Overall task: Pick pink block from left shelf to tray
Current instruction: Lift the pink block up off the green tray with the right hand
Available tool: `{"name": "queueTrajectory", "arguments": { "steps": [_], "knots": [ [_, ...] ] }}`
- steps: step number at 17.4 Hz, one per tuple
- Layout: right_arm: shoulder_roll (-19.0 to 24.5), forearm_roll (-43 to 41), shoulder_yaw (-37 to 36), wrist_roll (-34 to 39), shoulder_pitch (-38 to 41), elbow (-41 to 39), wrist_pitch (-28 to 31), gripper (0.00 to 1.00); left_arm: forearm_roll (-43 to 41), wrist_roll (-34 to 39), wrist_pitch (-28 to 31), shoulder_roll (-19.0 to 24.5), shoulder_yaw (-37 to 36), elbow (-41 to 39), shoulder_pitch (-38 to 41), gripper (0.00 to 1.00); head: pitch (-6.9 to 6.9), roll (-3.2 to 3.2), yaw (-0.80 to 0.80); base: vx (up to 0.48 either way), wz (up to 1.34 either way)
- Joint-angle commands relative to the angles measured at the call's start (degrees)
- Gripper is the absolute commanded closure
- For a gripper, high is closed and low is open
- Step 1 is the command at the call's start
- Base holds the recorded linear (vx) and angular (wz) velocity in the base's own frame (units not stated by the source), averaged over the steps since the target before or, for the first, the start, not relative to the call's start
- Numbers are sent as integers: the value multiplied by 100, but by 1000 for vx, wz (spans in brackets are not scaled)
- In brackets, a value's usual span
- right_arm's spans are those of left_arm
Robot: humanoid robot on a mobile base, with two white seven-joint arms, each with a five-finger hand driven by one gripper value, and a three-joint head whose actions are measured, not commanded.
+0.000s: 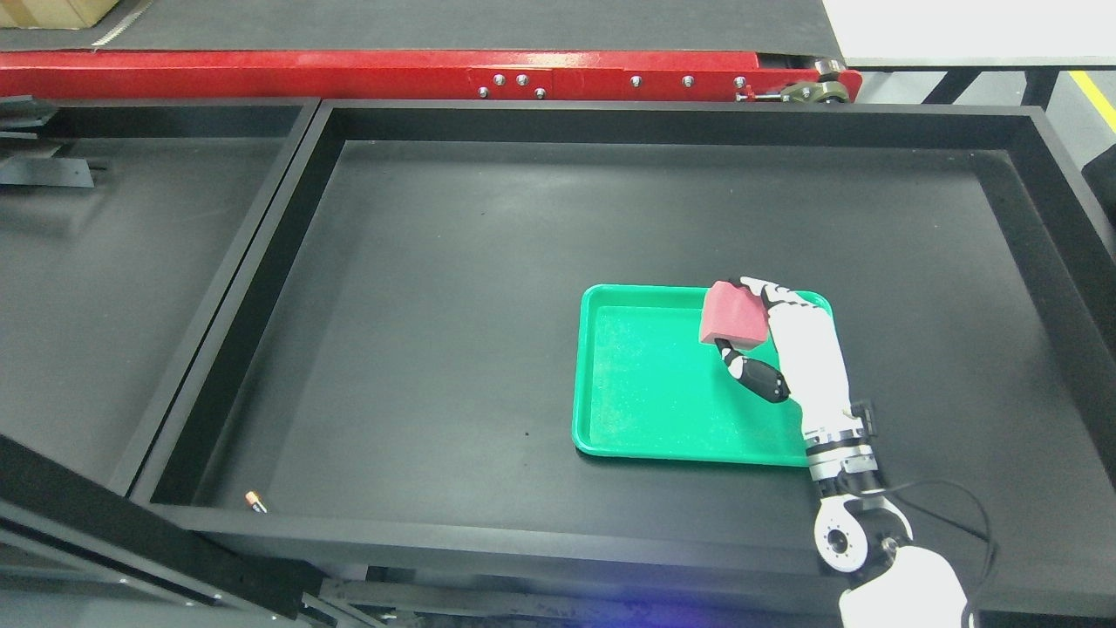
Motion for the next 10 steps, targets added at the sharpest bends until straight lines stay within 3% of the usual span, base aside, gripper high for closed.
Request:
{"name": "queueTrajectory", "arguments": {
  "steps": [1, 10],
  "knots": [
    [-100, -42, -150, -1313, 278, -735, -78, 94, 0, 1, 1, 100, 0, -100, 115, 0, 0, 0, 0, -63, 95],
    [-100, -279, -150, -1437, 701, -1184, -183, 94, 0, 1, 1, 100, 0, -100, 115, 0, 0, 0, 0, -117, 205]
  ]
}}
